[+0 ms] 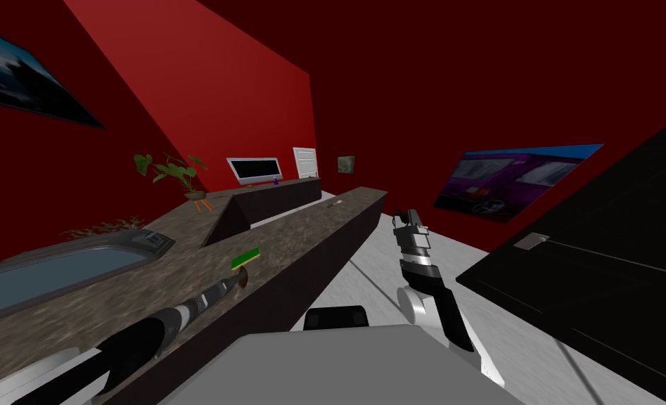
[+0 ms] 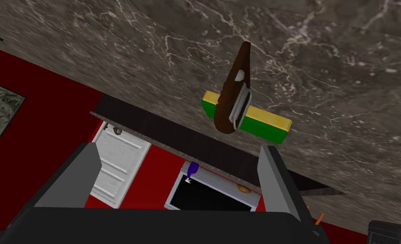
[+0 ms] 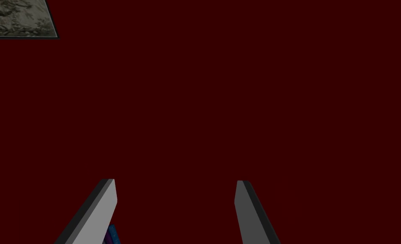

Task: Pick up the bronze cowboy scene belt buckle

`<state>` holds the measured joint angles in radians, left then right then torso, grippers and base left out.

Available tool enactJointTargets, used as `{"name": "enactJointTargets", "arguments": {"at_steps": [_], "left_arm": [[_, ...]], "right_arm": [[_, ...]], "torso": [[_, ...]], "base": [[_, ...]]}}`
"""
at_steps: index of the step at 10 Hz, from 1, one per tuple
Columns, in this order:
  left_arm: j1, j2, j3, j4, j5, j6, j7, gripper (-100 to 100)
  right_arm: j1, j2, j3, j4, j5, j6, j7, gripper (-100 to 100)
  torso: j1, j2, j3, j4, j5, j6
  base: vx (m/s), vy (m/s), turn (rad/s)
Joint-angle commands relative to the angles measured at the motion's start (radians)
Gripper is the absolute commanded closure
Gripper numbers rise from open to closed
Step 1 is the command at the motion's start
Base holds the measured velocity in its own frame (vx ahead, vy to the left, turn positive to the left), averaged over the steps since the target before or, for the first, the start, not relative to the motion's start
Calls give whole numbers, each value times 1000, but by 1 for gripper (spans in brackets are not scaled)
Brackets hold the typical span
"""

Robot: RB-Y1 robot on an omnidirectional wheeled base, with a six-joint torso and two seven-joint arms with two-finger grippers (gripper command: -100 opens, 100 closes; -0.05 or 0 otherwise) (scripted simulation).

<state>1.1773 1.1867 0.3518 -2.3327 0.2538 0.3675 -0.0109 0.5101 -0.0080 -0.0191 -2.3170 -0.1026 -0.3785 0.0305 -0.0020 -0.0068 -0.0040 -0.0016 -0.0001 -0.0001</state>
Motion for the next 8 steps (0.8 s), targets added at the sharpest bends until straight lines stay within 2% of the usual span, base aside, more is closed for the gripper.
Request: {"name": "enactJointTargets", "arguments": {"at_steps": [1, 2, 3, 8], "left_arm": [[11, 44, -5, 11, 18, 43, -2, -100], [35, 74, -1, 18, 33, 67, -6, -100], [35, 74, -1, 18, 33, 67, -6, -100], [129, 191, 16, 41, 89, 165, -19, -100]], "right_arm": [[0, 0, 0, 0, 0, 0, 0, 0], [0, 0, 0, 0, 0, 0, 0, 0], [0, 0, 0, 0, 0, 0, 0, 0], [0, 0, 0, 0, 0, 0, 0, 0]], "torso": [[0, 0, 0, 0, 0, 0], [0, 0, 0, 0, 0, 0], [0, -1, -1, 0, 0, 0], [1, -1, -1, 0, 0, 0]], "base": [[84, -20, -14], [117, -22, -22], [96, -12, -4], [102, -12, -14]]}}
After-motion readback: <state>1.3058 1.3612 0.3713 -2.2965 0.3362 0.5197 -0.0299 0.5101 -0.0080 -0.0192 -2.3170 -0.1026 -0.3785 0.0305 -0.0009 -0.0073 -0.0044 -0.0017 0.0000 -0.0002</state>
